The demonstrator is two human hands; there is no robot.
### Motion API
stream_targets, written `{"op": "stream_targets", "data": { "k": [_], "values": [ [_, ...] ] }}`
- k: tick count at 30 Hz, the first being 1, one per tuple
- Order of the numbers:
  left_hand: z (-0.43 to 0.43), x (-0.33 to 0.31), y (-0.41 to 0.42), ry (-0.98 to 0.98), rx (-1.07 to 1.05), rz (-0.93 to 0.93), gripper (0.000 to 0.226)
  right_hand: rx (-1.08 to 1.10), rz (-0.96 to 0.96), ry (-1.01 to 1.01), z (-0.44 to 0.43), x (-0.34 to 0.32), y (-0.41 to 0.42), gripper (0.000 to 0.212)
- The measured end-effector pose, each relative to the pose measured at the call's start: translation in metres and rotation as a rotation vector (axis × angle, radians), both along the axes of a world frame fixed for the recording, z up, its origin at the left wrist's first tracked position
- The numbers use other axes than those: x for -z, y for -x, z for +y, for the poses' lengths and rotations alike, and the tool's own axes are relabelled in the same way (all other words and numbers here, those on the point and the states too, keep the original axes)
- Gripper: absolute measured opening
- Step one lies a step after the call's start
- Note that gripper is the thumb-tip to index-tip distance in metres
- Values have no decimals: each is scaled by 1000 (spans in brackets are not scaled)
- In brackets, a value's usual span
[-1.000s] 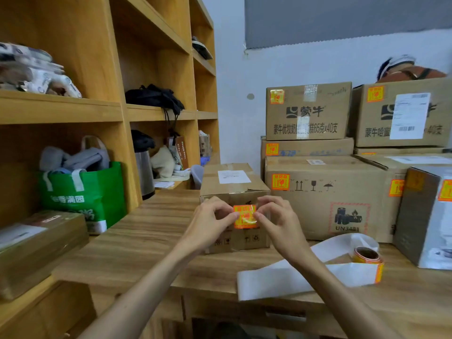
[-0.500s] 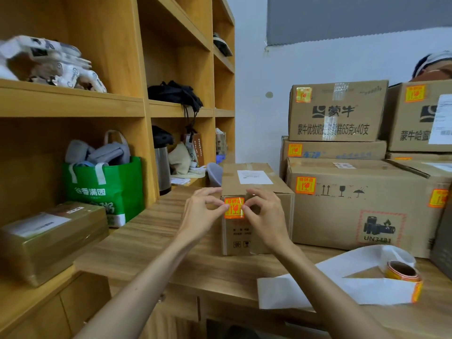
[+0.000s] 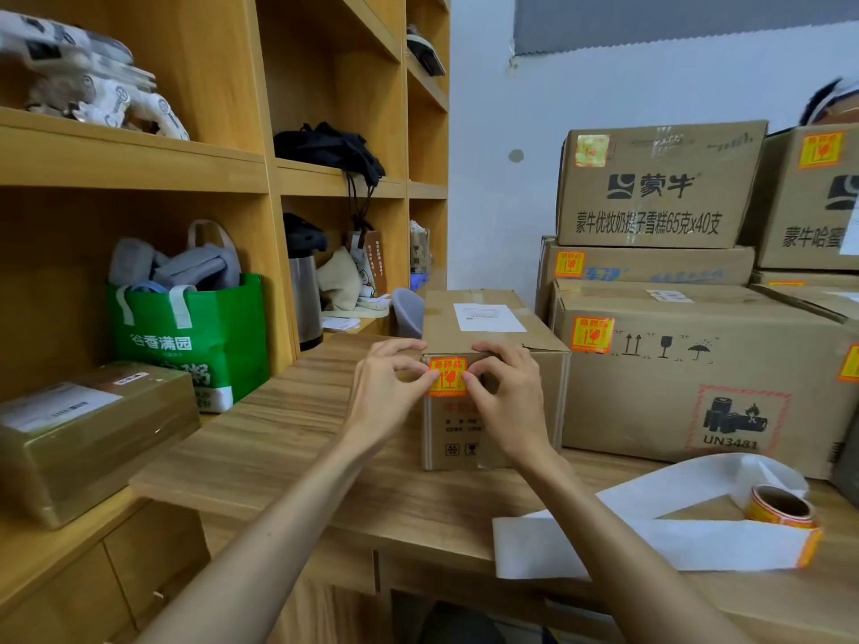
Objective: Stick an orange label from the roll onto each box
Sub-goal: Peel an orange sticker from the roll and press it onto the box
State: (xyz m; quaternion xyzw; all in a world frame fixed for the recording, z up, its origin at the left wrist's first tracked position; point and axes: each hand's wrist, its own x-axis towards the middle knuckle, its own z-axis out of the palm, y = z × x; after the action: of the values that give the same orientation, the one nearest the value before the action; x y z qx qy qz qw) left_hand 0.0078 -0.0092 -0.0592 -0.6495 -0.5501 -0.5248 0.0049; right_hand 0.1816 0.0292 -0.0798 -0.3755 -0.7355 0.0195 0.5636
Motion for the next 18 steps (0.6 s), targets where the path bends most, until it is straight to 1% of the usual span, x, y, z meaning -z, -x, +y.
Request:
{"op": "stream_targets", "data": {
  "k": [10, 18],
  "values": [
    [3, 2, -3, -21, 4, 8, 3, 37, 6, -39, 2, 5, 3, 9],
    [7, 5, -4, -52, -11, 43, 6, 37, 12, -63, 4, 7, 2, 9]
  ]
}}
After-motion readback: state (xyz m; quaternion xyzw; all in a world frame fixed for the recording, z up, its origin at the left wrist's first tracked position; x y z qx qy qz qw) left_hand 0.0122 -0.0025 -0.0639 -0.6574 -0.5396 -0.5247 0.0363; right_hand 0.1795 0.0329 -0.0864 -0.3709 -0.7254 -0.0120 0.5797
